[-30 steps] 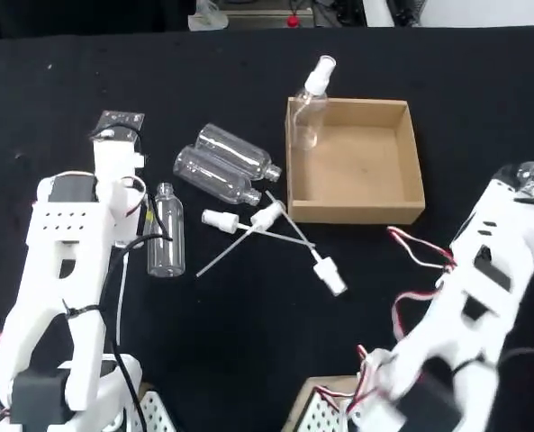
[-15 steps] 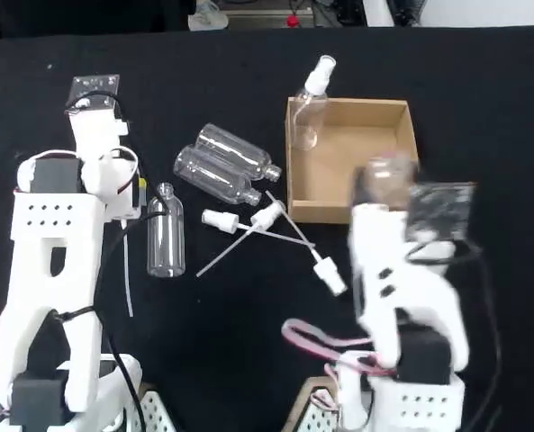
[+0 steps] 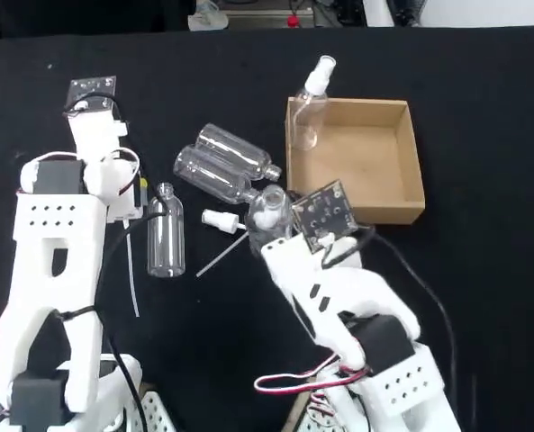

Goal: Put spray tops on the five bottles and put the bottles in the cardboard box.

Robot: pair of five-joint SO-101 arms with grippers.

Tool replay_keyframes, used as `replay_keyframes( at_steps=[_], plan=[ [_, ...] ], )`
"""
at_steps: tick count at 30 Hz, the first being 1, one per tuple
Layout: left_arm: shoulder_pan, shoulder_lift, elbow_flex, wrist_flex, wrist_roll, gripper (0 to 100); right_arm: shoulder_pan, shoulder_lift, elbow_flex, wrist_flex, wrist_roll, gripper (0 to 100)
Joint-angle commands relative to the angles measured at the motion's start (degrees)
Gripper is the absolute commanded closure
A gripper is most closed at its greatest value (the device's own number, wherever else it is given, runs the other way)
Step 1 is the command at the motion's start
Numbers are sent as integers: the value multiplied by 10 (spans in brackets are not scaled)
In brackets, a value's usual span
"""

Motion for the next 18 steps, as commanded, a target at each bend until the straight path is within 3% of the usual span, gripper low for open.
replay_keyframes(
  at_steps=[1, 10, 18],
  plan=[
    [7, -20, 9, -35, 7, 970, -11, 4, 25, -55, -3, 967],
    [7, -20, 30, -51, 7, 970, -11, 4, 51, -69, -5, 988],
    [9, -34, -11, -75, 8, 970, -9, -41, 69, -64, -52, 988]
  ],
)
